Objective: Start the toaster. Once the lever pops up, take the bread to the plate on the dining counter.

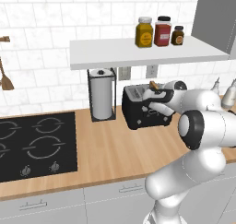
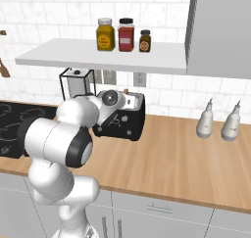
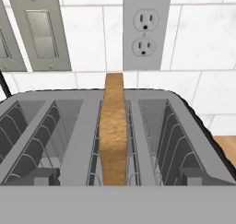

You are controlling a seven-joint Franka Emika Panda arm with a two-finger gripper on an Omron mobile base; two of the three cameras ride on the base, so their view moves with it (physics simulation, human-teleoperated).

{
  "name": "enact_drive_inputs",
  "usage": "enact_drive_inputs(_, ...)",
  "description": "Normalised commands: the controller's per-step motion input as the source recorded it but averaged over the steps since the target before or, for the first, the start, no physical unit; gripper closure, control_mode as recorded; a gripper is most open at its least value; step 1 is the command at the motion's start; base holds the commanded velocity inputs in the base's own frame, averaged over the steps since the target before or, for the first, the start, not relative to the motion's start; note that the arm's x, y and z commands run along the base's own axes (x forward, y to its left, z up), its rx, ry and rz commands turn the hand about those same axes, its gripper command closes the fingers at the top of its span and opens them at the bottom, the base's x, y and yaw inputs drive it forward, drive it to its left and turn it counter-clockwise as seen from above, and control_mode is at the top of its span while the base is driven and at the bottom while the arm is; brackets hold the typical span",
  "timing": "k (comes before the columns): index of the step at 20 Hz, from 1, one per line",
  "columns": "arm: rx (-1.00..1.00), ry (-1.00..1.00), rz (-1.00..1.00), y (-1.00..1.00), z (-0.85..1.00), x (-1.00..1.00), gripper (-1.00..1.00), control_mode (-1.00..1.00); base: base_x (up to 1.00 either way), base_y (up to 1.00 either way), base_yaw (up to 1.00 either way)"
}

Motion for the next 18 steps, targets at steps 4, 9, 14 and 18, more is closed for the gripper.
enact_drive_inputs(4, 0.00, 0.00, 0.00, 0.00, 0.00, 0.08, -1.00, -1.00, 0.00, 0.00, 0.00)
enact_drive_inputs(9, 0.00, 0.01, 0.00, 0.00, 0.00, 0.09, -1.00, -1.00, 0.00, 0.00, 0.00)
enact_drive_inputs(14, 0.00, 0.02, 0.00, 0.00, 0.00, 0.07, -1.00, -1.00, 0.00, 0.00, 0.00)
enact_drive_inputs(18, 0.00, 0.01, 0.00, 0.00, 0.00, 0.06, -1.00, -1.00, 0.00, 0.00, 0.00)
